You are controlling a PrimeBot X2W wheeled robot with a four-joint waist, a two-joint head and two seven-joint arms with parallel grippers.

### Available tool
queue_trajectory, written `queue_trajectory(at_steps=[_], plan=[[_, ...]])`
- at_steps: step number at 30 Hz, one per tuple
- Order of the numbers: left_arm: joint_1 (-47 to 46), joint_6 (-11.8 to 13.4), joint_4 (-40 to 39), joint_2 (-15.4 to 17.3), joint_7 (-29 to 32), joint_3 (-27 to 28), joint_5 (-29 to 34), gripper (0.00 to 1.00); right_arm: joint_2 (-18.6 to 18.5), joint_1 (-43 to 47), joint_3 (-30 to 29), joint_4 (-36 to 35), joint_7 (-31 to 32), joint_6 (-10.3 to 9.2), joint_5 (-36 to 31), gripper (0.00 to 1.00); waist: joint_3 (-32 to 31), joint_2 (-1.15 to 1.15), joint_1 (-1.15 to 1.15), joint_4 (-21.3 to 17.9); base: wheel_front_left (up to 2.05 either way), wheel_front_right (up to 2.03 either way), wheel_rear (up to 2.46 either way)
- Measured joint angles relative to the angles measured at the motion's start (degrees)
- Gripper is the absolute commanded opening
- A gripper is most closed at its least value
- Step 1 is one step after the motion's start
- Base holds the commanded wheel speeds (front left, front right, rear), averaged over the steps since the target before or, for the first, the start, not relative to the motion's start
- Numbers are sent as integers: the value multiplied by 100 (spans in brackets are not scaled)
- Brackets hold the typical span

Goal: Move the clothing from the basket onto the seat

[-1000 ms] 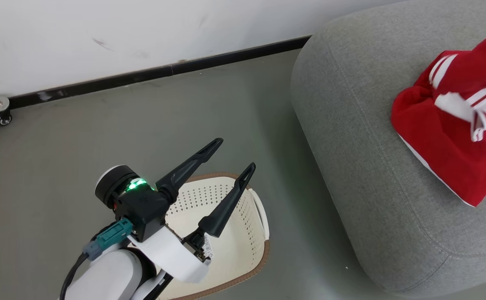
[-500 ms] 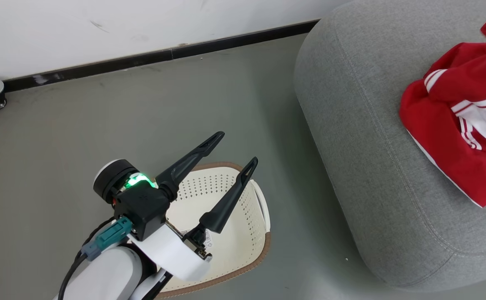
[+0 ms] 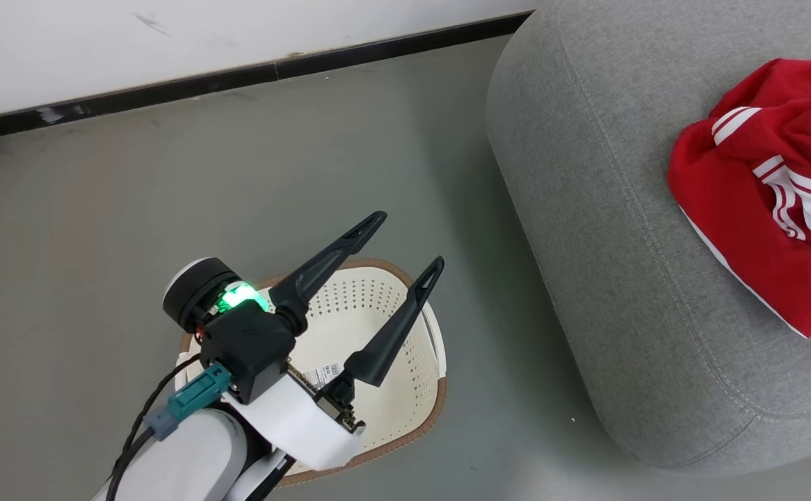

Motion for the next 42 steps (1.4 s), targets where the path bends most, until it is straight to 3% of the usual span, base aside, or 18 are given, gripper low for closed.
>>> queue_trajectory(at_steps=[21,23,27,30,31,42], plan=[[-26,-1,-22,-125,33,-194,54,100,422,51,-199,1058,-296,0,-278,0,151,0,0,0,0,0,0],[-26,-1,-11,-127,32,-193,54,100,422,94,-219,1078,-338,0,-276,11,148,0,0,-7,0,0,0],[-26,-1,29,-151,-23,-187,53,100,435,213,-276,1209,-336,0,-216,46,138,0,0,-45,0,0,0],[-26,-1,68,-175,-62,-183,53,100,474,226,-247,1232,-336,0,-215,96,128,0,0,-86,0,0,0],[-25,-1,83,-182,-62,-183,53,100,485,225,-220,1229,-336,0,-216,100,125,0,0,-102,0,0,0],[-24,-1,199,-205,-182,-182,52,100,558,507,-337,1145,-459,0,16,100,40,0,0,-296,0,0,0]])
